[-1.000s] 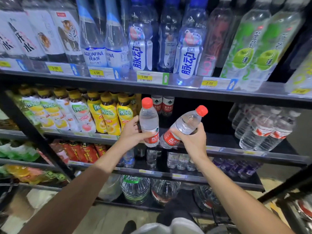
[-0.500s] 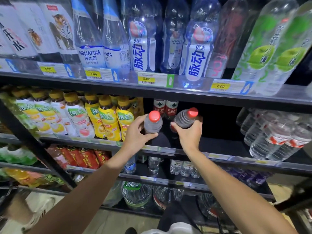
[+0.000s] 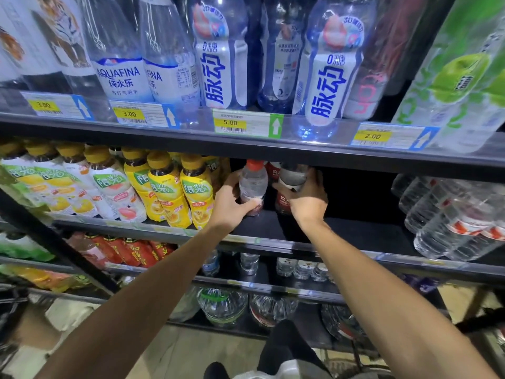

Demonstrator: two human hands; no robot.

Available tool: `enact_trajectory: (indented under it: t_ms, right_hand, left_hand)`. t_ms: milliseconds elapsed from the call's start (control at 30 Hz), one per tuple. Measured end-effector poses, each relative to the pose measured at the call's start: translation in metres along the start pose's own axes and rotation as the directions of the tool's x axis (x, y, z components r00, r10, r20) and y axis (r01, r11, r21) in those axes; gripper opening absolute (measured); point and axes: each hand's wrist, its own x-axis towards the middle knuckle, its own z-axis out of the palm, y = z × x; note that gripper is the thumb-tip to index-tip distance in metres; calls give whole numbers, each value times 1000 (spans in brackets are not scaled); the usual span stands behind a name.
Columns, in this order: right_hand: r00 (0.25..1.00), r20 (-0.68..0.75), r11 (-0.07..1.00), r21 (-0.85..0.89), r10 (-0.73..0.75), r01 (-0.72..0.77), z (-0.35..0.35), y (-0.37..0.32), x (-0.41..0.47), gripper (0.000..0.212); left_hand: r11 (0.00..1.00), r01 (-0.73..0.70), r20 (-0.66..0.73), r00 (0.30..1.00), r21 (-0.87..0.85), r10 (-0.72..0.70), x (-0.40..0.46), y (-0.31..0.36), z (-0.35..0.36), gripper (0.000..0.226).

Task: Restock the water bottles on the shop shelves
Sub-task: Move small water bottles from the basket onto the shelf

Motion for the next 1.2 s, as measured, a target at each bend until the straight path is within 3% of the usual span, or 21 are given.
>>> enact_trajectory:
  t_ms: [167, 300, 467, 500, 600, 667, 767, 867, 1200]
  right_hand:
    - [1000, 7, 998, -61, 13, -13, 3, 0, -1, 101]
    - [999, 34, 992, -126, 7, -2, 2, 0, -4, 104]
    - [987, 159, 999, 51, 3, -11, -2, 7, 0, 99]
    - [978, 206, 991, 131, 2, -30, -5, 11, 1, 96]
    - [928, 370, 957, 252, 42, -144, -14, 26, 0, 94]
    - [887, 457, 967, 189, 69, -173, -15, 34, -1, 86]
    - [880, 469, 997, -9, 69, -74, -12, 39, -1, 61]
    - [888, 458, 987, -160, 48, 30, -9, 38, -3, 53]
    - [896, 443, 987, -150, 16, 56, 7, 34, 9, 50]
  left_hand:
    - [998, 24, 37, 999, 55, -26, 20, -8, 2, 75]
    - [962, -7, 82, 997, 274, -16, 22, -9, 1, 70]
    - [941, -27, 167, 986, 338, -31, 22, 0, 4, 73]
    - [940, -3, 166, 985, 341, -57, 20, 1, 5, 70]
    - [918, 81, 89, 988, 387, -125, 12, -5, 7, 34]
    - [895, 149, -15, 987, 421, -157, 10, -7, 9, 53]
    - [867, 192, -43, 980, 460, -194, 12, -7, 11, 51]
    - [889, 193, -32, 980, 415, -198, 13, -10, 15, 52]
    - [918, 145, 16, 987, 369, -162, 32, -24, 22, 48]
